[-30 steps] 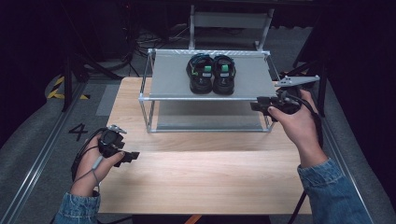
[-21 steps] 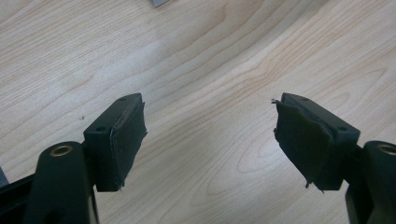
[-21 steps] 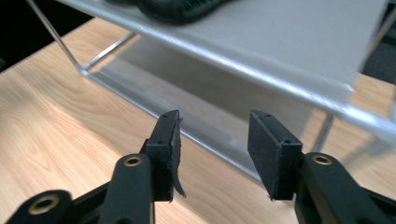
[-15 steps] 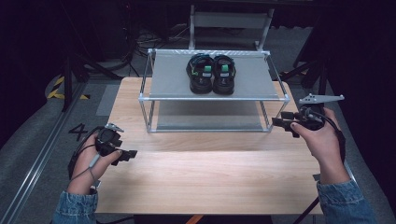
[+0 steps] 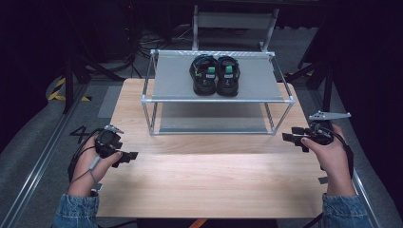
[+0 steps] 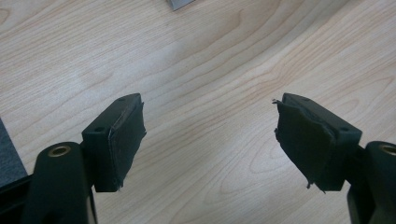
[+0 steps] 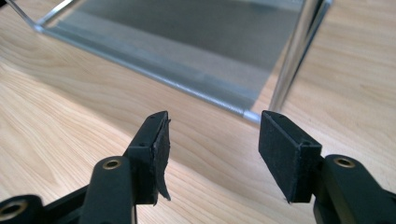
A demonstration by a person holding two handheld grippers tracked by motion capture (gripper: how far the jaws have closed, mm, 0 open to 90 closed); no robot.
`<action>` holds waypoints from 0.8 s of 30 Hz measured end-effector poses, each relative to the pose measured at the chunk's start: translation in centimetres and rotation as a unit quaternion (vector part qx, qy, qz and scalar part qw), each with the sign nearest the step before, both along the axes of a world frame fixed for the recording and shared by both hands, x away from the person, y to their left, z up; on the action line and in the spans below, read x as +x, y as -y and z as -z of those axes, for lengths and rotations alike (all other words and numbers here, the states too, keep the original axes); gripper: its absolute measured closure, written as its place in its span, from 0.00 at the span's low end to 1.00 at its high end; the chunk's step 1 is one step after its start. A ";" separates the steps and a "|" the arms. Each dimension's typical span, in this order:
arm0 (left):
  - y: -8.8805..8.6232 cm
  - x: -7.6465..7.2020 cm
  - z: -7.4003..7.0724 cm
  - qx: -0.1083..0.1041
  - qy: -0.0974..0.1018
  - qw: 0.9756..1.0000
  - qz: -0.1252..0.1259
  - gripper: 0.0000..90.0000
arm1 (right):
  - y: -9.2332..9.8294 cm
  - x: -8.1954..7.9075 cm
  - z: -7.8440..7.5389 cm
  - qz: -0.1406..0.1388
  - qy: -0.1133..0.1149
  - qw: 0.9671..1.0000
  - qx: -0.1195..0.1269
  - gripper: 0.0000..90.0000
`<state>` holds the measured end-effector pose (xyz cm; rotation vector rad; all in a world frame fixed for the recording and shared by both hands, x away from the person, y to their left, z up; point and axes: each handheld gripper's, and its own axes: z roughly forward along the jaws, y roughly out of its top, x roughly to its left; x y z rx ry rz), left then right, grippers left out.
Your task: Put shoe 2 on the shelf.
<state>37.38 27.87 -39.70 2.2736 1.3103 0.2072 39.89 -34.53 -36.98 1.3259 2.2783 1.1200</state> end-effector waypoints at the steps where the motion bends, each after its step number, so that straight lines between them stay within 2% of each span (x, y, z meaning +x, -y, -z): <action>1: -0.1 0.0 0.0 0.002 0.000 1.000 0.000 0.27 | 0.1 0.0 0.3 0.002 -0.001 1.000 -0.002 0.49; 6: -0.2 0.1 0.3 0.004 -0.005 1.000 -0.002 0.27 | 0.4 0.1 1.9 0.001 -0.016 1.000 -0.007 0.47; 12: -0.3 0.3 0.6 0.008 -0.007 1.000 -0.004 0.27 | 1.0 0.2 3.8 0.006 -0.029 0.999 -0.030 0.46; 16: -0.4 0.4 0.8 0.010 -0.008 1.000 -0.007 0.27 | 1.5 0.3 4.7 0.005 -0.039 0.999 -0.021 0.46; 19: -0.5 0.4 0.9 0.024 -0.007 1.000 -0.011 0.27 | 1.8 0.3 5.3 0.007 -0.042 0.999 -0.022 0.45; 24: -0.7 0.5 1.1 0.023 -0.009 1.000 -0.015 0.27 | 2.0 0.4 5.9 0.006 -0.038 0.999 -0.024 0.43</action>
